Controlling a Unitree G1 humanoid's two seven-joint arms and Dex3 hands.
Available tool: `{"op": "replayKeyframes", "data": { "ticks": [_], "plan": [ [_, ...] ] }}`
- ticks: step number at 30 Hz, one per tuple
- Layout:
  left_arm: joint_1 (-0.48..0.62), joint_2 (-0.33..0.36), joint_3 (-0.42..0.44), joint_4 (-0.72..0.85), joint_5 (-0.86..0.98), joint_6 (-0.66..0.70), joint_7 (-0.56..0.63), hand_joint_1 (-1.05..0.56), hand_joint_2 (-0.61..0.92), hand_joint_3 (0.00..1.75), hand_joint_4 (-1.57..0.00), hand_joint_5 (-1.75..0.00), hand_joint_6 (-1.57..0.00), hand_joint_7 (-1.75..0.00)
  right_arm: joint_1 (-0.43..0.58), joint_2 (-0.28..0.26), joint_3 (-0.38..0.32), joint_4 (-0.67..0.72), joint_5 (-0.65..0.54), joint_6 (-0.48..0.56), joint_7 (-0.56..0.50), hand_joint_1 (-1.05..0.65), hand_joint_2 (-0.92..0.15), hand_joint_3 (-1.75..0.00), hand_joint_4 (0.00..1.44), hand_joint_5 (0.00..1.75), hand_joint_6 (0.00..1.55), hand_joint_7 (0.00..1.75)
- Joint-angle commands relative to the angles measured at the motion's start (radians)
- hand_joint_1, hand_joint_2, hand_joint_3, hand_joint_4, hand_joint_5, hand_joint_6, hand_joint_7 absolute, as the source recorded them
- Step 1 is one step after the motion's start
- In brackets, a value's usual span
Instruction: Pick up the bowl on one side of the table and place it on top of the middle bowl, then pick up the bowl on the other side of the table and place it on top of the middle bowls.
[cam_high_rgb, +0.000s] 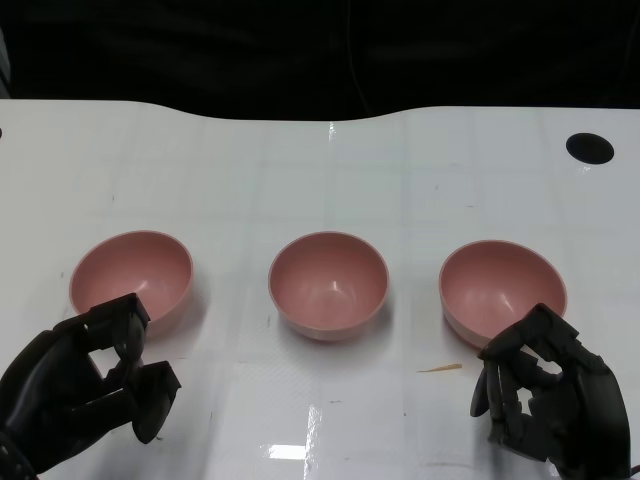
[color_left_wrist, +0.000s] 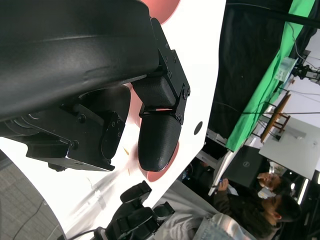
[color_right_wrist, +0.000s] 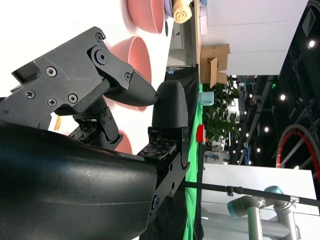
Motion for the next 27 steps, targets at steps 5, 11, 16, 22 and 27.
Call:
{"op": "replayKeyframes", "data": {
  "ticks": [5,11,16,22,27],
  "plan": [
    [0.000,0.003,0.008,-0.013,0.002,0.012,0.030,0.27,0.92,1.48,-1.17,-1.75,-0.89,-1.75,-0.003,-0.014,-0.008,-0.002,0.006,-0.001,-0.005,-0.09,-0.52,-1.22,0.89,1.75,0.72,1.59],
    [-0.003,0.000,0.009,-0.007,-0.001,0.012,0.032,0.27,0.92,1.50,-1.18,-1.75,-0.90,-1.75,-0.007,-0.011,-0.009,0.005,0.017,-0.004,0.003,-0.08,-0.53,-1.22,0.89,1.75,0.72,1.60],
    [-0.003,-0.002,0.012,0.000,-0.005,0.007,0.025,0.26,0.92,1.51,-1.19,-1.75,-0.90,-1.75,-0.008,-0.014,-0.009,0.009,0.004,-0.016,-0.003,-0.08,-0.52,-1.23,0.89,1.75,0.71,1.59],
    [0.001,-0.008,0.011,-0.005,0.003,-0.002,0.035,0.25,0.92,1.51,-1.19,-1.75,-0.90,-1.75,-0.009,-0.013,-0.010,0.008,0.014,-0.009,0.004,-0.08,-0.51,-1.26,0.90,1.75,0.72,1.60],
    [0.014,-0.023,-0.003,-0.040,0.051,-0.034,0.079,0.27,0.92,1.40,-0.77,-1.75,-0.62,-1.75,-0.015,-0.013,-0.013,0.016,0.014,-0.014,0.003,-0.07,-0.51,-1.26,0.90,1.75,0.72,1.60]
  ]
}}
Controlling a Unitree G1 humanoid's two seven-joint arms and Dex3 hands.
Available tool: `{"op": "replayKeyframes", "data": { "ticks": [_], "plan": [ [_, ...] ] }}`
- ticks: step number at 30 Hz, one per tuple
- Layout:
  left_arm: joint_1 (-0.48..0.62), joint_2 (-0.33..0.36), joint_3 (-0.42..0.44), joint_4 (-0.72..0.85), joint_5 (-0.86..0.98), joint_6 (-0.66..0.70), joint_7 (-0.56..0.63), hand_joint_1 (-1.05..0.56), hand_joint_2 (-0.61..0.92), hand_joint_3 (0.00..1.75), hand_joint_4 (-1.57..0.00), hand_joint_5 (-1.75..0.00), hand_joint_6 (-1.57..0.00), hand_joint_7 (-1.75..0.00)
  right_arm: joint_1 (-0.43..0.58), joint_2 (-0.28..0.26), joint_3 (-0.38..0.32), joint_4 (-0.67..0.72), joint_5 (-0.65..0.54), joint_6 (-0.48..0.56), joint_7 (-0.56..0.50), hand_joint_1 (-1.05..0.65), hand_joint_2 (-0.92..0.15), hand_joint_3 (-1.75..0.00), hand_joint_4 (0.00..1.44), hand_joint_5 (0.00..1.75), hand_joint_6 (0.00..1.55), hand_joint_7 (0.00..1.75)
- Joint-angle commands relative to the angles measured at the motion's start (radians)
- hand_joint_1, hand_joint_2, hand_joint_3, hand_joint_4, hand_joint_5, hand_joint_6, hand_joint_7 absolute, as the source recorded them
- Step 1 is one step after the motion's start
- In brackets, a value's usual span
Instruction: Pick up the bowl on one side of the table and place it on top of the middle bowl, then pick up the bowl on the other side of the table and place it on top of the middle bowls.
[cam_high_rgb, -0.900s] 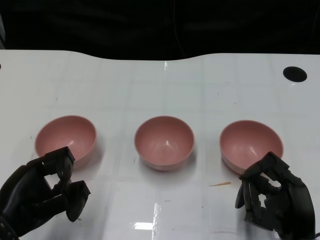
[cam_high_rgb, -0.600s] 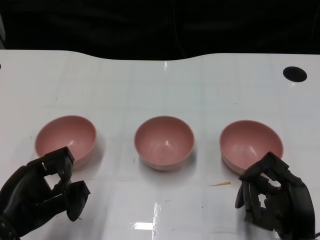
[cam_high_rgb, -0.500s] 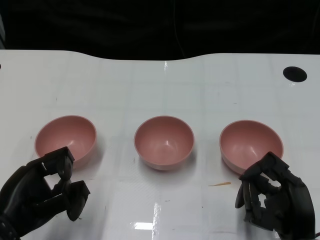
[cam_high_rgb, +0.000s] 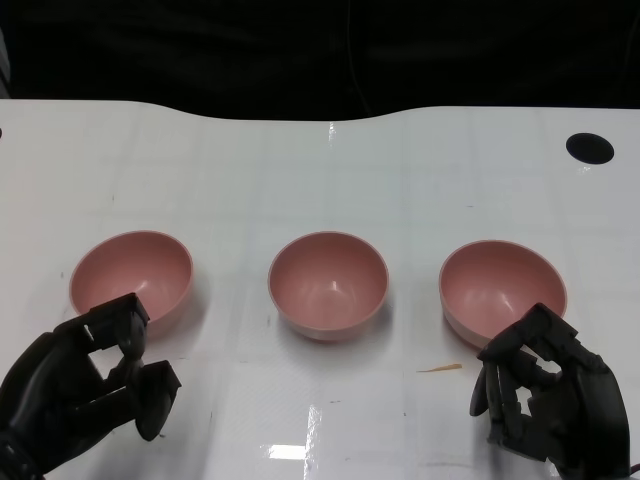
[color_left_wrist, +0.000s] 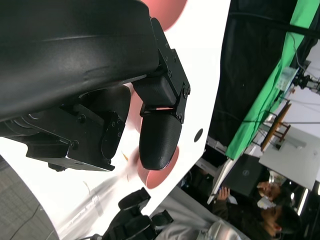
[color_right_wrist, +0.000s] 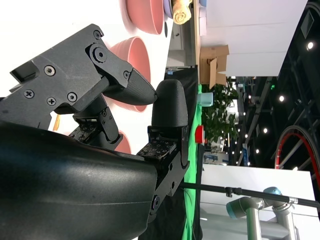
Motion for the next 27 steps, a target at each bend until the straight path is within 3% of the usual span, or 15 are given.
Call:
{"op": "replayKeyframes", "data": {
  "ticks": [1,2,4,5,6,7,8,11,13,17,20,22,24,27],
  "plan": [
    [0.014,-0.003,-0.006,-0.028,0.045,-0.052,0.024,0.27,0.92,1.33,-0.60,-1.75,-0.47,-1.75,-0.011,-0.013,-0.013,0.011,0.013,-0.009,-0.003,-0.08,-0.51,-1.26,0.90,1.75,0.73,1.59],
    [0.019,-0.008,-0.015,-0.031,0.072,-0.085,0.027,0.26,0.92,1.30,-0.54,-1.75,-0.41,-1.75,-0.012,-0.014,-0.013,0.013,0.012,-0.011,-0.002,-0.08,-0.51,-1.26,0.90,1.75,0.73,1.59],
    [0.026,-0.015,-0.027,-0.037,0.106,-0.136,0.026,0.23,0.92,1.09,-0.25,-1.75,-0.17,-1.63,-0.017,-0.015,-0.014,0.021,0.012,-0.022,0.002,-0.08,-0.51,-1.26,0.89,1.75,0.72,1.58],
    [0.030,-0.018,-0.033,-0.040,0.122,-0.167,0.022,0.18,0.90,0.95,-0.10,-1.69,-0.07,-1.50,-0.016,-0.016,-0.013,0.018,0.011,-0.017,0.002,-0.08,-0.51,-1.26,0.89,1.75,0.72,1.58],
    [0.033,-0.020,-0.037,-0.042,0.134,-0.192,0.018,0.15,0.88,0.86,-0.05,-1.59,-0.03,-1.41,-0.014,-0.016,-0.012,0.015,0.011,-0.012,0.001,-0.08,-0.51,-1.25,0.89,1.75,0.72,1.58],
    [0.043,-0.018,-0.049,-0.052,0.175,-0.245,0.023,0.13,0.87,0.80,-0.03,-1.53,-0.02,-1.34,-0.013,-0.018,-0.011,0.012,0.010,-0.006,0.001,-0.08,-0.51,-1.25,0.89,1.75,0.72,1.58],
    [0.050,-0.018,-0.059,-0.058,0.208,-0.290,0.028,0.04,0.83,0.68,-0.01,-1.32,-0.01,-1.20,-0.012,-0.019,-0.011,0.011,0.008,-0.004,0.000,-0.08,-0.51,-1.25,0.88,1.75,0.72,1.58],
    [0.069,-0.028,-0.078,-0.065,0.317,-0.449,0.058,-0.15,0.80,0.52,0.00,-1.05,0.00,-1.06,-0.012,-0.021,-0.011,0.011,0.005,-0.010,-0.001,-0.08,-0.51,-1.24,0.88,1.75,0.71,1.58],
    [0.079,-0.026,-0.092,-0.071,0.414,-0.546,0.104,-0.28,0.81,0.41,0.00,-0.96,-0.04,-0.97,-0.011,-0.021,-0.011,0.011,-0.002,-0.014,-0.008,-0.08,-0.51,-1.24,0.89,1.75,0.71,1.59],
    [0.091,-0.024,-0.109,-0.100,0.544,-0.648,0.182,-0.35,0.85,0.25,0.00,-0.87,-0.09,-0.79,-0.015,-0.018,-0.012,0.016,0.007,-0.016,-0.002,-0.08,-0.52,-1.24,0.89,1.75,0.71,1.59],
    [0.110,0.007,-0.132,-0.185,0.806,-0.661,0.303,-0.41,0.84,0.08,-0.06,-0.83,-0.28,-0.56,-0.013,-0.020,-0.012,0.011,0.003,-0.006,-0.006,-0.08,-0.51,-1.25,0.90,1.75,0.72,1.60],
    [0.117,0.027,-0.146,-0.237,1.012,-0.646,0.389,-0.45,0.80,0.02,-0.21,-0.64,-0.48,-0.33,-0.015,-0.022,-0.011,0.012,0.009,-0.006,0.002,-0.08,-0.51,-1.25,0.89,1.75,0.71,1.60],
    [0.113,0.052,-0.164,-0.264,1.226,-0.643,0.483,-0.60,0.71,0.01,-0.48,-0.41,-0.71,-0.15,-0.020,-0.022,-0.013,0.021,0.011,-0.015,0.005,-0.08,-0.51,-1.25,0.89,1.75,0.71,1.59],
    [0.097,0.073,-0.186,-0.261,1.409,-0.628,0.561,-0.69,0.64,0.00,-0.63,-0.26,-0.82,-0.07,-0.022,-0.017,-0.014,0.022,0.013,-0.012,0.002,-0.07,-0.51,-1.24,0.90,1.75,0.71,1.59]
  ]
}}
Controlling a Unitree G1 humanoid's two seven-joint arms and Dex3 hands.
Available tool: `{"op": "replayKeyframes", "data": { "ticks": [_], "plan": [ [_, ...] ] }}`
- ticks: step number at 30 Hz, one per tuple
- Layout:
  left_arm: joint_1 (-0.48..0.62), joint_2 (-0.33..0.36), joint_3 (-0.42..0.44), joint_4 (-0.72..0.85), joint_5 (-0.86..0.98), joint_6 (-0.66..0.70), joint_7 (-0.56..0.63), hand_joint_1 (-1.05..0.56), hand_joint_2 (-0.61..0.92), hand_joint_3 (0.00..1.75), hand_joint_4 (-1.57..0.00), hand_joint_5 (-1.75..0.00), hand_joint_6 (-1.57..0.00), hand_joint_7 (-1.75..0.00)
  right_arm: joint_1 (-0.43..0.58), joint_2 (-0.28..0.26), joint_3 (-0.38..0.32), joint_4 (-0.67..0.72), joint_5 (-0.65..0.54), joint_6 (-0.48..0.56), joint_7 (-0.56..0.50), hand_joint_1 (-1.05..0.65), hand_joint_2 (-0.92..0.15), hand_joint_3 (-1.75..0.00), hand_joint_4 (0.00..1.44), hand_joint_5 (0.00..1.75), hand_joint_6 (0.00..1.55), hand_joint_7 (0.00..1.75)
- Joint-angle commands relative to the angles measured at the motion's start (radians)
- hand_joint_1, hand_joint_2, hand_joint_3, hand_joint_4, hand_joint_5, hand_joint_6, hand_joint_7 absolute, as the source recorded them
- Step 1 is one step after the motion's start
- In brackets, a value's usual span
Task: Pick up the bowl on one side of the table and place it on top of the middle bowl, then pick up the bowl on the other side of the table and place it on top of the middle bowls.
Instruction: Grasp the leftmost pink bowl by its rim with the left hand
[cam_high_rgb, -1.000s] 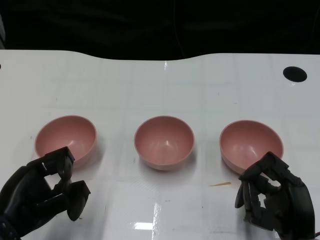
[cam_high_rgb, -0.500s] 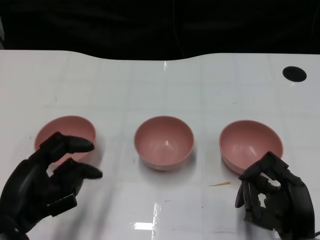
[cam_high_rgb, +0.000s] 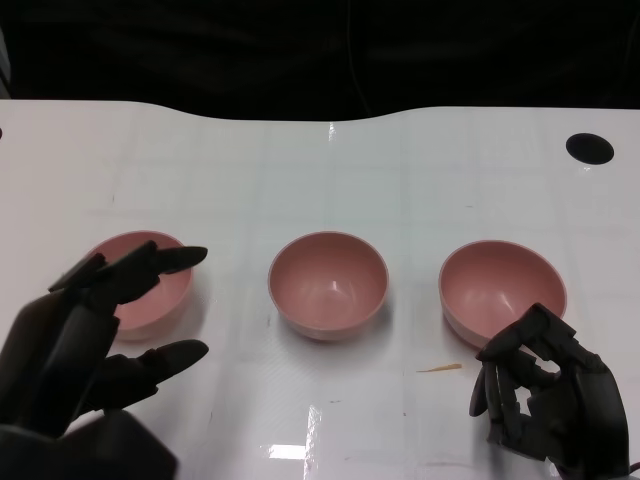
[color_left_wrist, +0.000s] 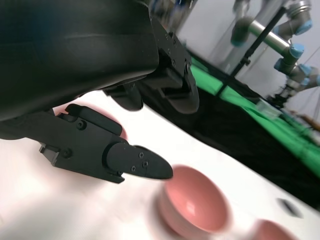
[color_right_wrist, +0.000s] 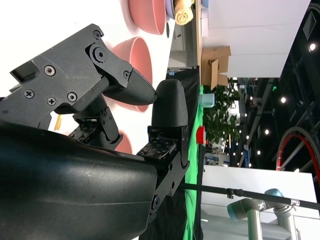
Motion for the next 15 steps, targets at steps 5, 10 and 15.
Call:
{"op": "replayKeyframes", "data": {
  "ticks": [5,10,15],
  "plan": [
    [-0.053,0.094,-0.078,0.045,0.402,0.097,0.136,-0.81,0.61,0.00,-0.71,-0.14,-0.87,-0.02,-0.008,-0.010,-0.010,-0.007,0.010,0.006,-0.013,-0.07,-0.52,-1.25,0.89,1.75,0.71,1.58],
    [-0.113,0.131,-0.127,0.127,0.458,0.171,0.085,-0.81,0.63,0.01,-0.67,-0.05,-0.78,0.00,-0.008,-0.012,-0.008,-0.006,0.009,0.003,-0.010,-0.07,-0.52,-1.26,0.90,1.75,0.71,1.58],
    [-0.185,0.167,-0.168,0.239,0.448,0.215,0.049,-0.82,0.67,0.02,-0.62,-0.01,-0.71,0.00,0.002,-0.007,-0.004,-0.024,0.025,0.021,-0.001,-0.07,-0.51,-1.26,0.89,1.75,0.70,1.58]
  ]
}}
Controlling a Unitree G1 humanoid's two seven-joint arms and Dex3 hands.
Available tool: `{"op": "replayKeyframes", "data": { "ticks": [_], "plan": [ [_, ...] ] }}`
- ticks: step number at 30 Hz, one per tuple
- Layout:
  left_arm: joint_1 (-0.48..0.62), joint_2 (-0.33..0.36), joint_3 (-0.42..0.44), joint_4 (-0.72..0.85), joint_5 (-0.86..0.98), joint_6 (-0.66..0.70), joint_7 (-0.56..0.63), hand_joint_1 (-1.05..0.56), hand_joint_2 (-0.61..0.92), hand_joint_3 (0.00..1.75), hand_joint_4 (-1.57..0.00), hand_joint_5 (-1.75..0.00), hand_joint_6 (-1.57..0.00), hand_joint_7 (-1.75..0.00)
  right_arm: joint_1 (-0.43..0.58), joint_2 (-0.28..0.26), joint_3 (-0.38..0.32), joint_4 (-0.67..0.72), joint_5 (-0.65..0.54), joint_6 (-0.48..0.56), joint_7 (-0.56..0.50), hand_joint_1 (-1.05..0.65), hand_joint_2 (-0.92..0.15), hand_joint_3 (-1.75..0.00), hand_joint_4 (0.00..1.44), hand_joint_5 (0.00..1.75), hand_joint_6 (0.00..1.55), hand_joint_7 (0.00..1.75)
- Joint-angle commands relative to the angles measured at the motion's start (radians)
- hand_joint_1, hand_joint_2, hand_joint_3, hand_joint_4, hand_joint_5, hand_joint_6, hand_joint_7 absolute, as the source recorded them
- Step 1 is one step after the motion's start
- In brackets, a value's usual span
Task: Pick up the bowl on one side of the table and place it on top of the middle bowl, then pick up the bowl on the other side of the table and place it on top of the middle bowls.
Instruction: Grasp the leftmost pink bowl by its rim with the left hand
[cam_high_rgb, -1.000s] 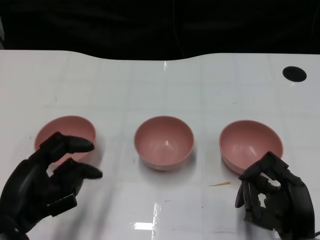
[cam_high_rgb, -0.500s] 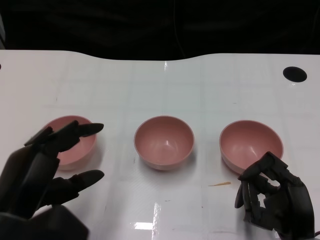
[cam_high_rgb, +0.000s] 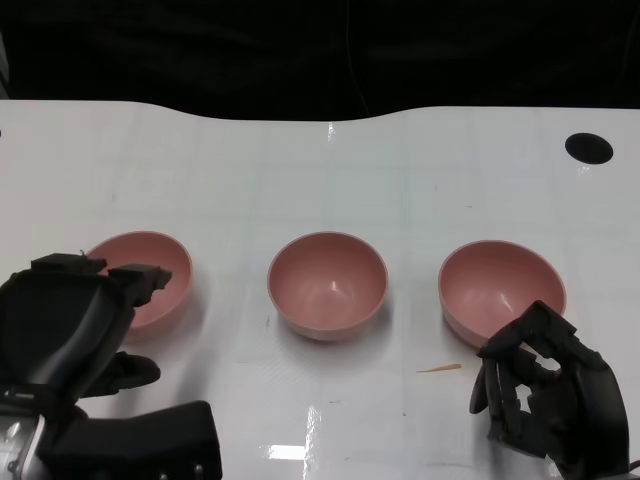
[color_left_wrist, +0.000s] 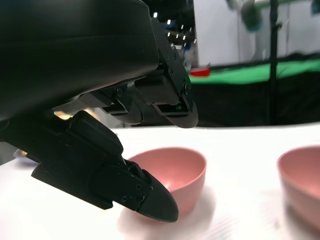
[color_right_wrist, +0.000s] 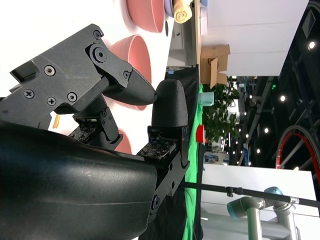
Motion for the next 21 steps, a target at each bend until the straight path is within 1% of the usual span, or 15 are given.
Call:
{"op": "replayKeyframes", "data": {
  "ticks": [1,3,8,10,14,21],
  "plan": [
    [-0.055,0.042,-0.025,0.090,-0.004,0.019,-0.012,-0.83,0.69,0.02,-0.61,0.00,-0.69,0.00,0.009,-0.008,-0.003,-0.026,0.016,0.017,0.001,-0.07,-0.52,-1.25,0.89,1.75,0.70,1.59],
    [-0.079,0.055,-0.040,0.132,-0.009,0.023,-0.005,-0.85,0.71,0.02,-0.60,0.00,-0.68,0.00,0.011,-0.010,-0.002,-0.026,0.010,0.014,-0.002,-0.07,-0.54,-1.22,0.88,1.75,0.69,1.59],
    [-0.151,0.082,-0.074,0.258,-0.036,0.019,0.010,-0.87,0.77,0.03,-0.55,0.00,-0.62,0.00,0.010,-0.007,-0.001,-0.026,0.001,0.011,-0.011,-0.07,-0.54,-1.22,0.89,1.75,0.69,1.60],
    [-0.164,0.090,-0.085,0.281,-0.046,0.018,0.020,-0.88,0.80,0.03,-0.55,0.00,-0.62,0.00,0.009,-0.008,-0.002,-0.024,-0.003,0.007,-0.013,-0.07,-0.54,-1.22,0.89,1.75,0.69,1.60],
    [-0.233,0.101,-0.117,0.389,-0.072,-0.005,0.044,-0.89,0.83,0.03,-0.54,0.00,-0.61,0.00,0.000,0.000,-0.004,-0.008,0.009,-0.004,-0.002,-0.08,-0.52,-1.26,0.89,1.75,0.70,1.59],
    [-0.312,0.111,-0.168,0.527,-0.112,-0.056,0.090,-0.87,0.87,0.02,-0.54,-0.01,-0.62,-0.01,0.003,0.001,-0.001,-0.010,-0.007,-0.006,-0.012,-0.09,-0.52,-1.27,0.89,1.75,0.69,1.60]
  ]
}}
